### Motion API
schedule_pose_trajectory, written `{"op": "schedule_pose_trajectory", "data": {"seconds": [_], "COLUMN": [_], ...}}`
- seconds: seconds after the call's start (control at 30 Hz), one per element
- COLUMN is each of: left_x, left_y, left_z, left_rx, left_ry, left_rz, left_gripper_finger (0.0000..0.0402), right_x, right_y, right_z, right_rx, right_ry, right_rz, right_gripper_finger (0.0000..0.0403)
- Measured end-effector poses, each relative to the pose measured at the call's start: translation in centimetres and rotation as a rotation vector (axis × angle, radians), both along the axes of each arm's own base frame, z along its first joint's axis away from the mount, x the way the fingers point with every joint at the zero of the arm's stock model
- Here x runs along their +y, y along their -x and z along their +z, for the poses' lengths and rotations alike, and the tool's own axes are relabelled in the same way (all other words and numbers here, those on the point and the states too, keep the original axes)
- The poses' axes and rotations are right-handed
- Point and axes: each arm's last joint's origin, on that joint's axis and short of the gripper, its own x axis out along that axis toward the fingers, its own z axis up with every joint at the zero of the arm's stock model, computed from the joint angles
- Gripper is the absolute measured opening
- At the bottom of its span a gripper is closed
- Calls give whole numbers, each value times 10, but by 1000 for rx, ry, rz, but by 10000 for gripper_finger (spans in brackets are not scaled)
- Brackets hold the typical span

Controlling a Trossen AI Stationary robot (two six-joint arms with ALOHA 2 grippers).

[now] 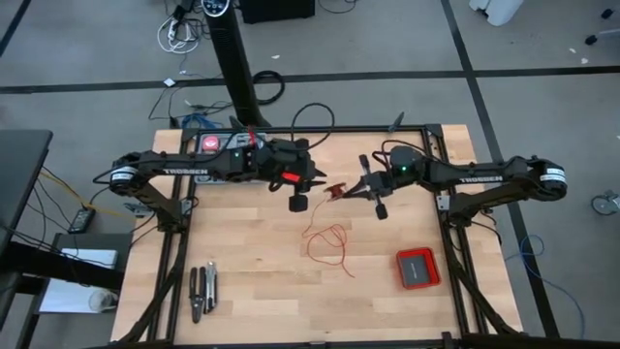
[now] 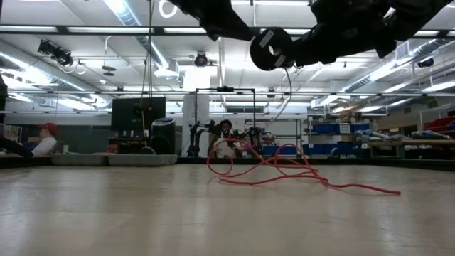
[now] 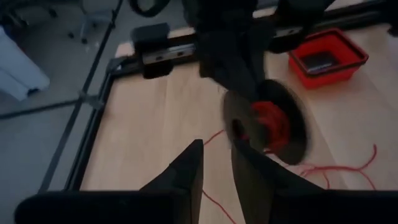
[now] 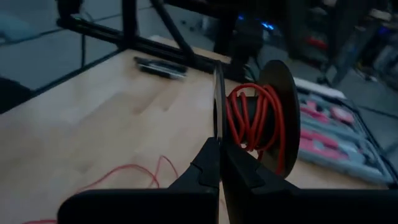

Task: Coil cords
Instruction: Coil the red wire onto the spool

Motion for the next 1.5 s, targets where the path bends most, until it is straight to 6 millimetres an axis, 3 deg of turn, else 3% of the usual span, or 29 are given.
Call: {"op": "schedule_pose_trajectory", "data": {"seconds": [0.27, 0.73, 1.1, 1.5], "left_x": [-4, -1, 5, 5], "left_y": [-1, 9, 12, 15], "left_z": [-33, -51, -54, -53], "left_rx": [-88, -393, -422, -409], "left_ry": [22, -15, 26, 65], "left_rz": [7, 32, 74, 89], "left_gripper_finger": [88, 88, 88, 88], "right_x": [1, -2, 7, 3], "right_y": [10, 21, 19, 21], "right_z": [5, 19, 19, 14], "right_rx": [27, -23, -14, 38], "right_ry": [1, -46, -52, 12], "right_rz": [-66, -164, -154, -325], "right_gripper_finger": [0, 0, 1, 1]}}
